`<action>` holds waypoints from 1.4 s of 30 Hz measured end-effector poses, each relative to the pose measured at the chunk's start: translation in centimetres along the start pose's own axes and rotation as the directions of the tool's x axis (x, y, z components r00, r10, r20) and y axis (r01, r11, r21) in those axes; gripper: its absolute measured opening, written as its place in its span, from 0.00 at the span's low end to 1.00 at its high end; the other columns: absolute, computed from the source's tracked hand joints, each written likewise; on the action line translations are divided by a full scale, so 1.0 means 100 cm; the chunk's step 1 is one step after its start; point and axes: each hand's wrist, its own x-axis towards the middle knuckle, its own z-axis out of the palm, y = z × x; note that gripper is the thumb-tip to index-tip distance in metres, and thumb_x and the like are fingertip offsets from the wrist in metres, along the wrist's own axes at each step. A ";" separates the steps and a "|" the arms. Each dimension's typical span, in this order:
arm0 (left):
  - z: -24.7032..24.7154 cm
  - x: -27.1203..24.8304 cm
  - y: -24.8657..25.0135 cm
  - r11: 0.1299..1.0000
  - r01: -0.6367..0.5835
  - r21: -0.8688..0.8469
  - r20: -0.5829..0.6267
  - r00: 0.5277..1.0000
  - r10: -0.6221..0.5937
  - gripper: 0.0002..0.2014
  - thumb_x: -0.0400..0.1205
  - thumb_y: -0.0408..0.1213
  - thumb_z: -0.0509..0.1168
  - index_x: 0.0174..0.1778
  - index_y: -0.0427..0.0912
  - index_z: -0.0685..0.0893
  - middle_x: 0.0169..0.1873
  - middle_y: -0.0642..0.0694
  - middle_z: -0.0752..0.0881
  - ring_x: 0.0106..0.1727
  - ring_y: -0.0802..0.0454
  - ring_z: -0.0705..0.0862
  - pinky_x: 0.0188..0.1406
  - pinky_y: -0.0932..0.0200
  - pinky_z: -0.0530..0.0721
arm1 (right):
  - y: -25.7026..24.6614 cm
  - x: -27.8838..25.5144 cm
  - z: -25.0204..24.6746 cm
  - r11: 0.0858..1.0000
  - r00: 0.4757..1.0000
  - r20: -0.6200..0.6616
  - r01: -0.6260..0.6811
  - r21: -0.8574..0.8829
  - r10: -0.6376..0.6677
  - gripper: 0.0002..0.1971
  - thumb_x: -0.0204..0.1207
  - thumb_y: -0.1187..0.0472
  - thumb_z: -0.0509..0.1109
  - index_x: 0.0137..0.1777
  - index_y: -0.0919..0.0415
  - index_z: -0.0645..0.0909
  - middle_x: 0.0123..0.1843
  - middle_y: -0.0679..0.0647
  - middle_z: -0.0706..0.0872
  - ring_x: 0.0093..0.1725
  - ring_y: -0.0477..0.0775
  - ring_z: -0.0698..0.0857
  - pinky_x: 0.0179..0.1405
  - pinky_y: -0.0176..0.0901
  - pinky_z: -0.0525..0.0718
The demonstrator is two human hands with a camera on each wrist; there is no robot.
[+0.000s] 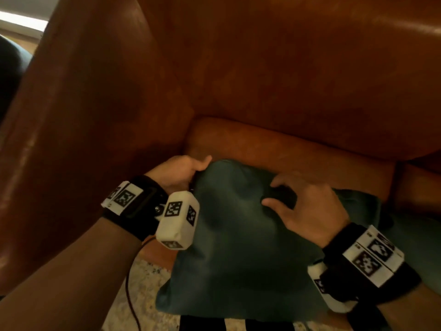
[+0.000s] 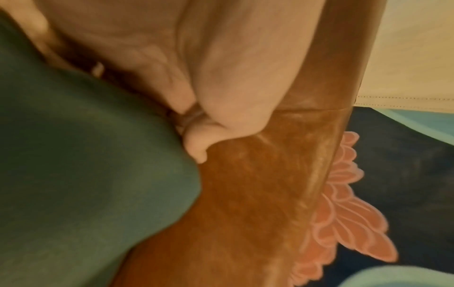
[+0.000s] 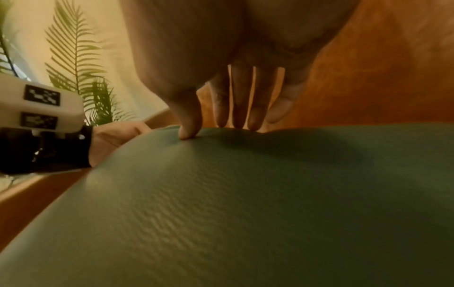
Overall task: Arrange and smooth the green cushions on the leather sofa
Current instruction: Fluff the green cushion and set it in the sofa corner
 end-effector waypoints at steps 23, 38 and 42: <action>0.063 -0.070 -0.030 0.882 -0.410 -0.234 0.062 0.899 0.434 0.20 0.80 0.45 0.63 0.45 0.26 0.83 0.36 0.35 0.87 0.38 0.46 0.87 0.38 0.59 0.86 | -0.041 -0.039 -0.008 0.922 0.851 -0.398 0.385 0.034 -0.341 0.07 0.72 0.66 0.76 0.47 0.56 0.91 0.33 0.50 0.84 0.32 0.49 0.80 0.32 0.49 0.78; 0.010 0.017 -0.029 0.842 -0.461 0.280 -0.461 0.705 0.539 0.15 0.83 0.47 0.62 0.51 0.37 0.84 0.52 0.34 0.86 0.57 0.35 0.84 0.62 0.40 0.81 | 0.028 -0.056 -0.001 0.968 0.994 0.053 -0.077 -0.239 0.092 0.39 0.59 0.25 0.67 0.66 0.49 0.79 0.66 0.49 0.84 0.65 0.53 0.82 0.62 0.55 0.82; -0.014 0.047 -0.035 0.523 -0.141 0.841 -0.333 0.628 0.704 0.25 0.84 0.48 0.59 0.75 0.39 0.70 0.74 0.36 0.68 0.73 0.37 0.70 0.75 0.47 0.68 | 0.061 -0.053 0.024 0.929 0.963 0.170 -0.142 -0.342 0.210 0.44 0.61 0.34 0.77 0.75 0.53 0.73 0.76 0.55 0.76 0.74 0.59 0.76 0.70 0.58 0.74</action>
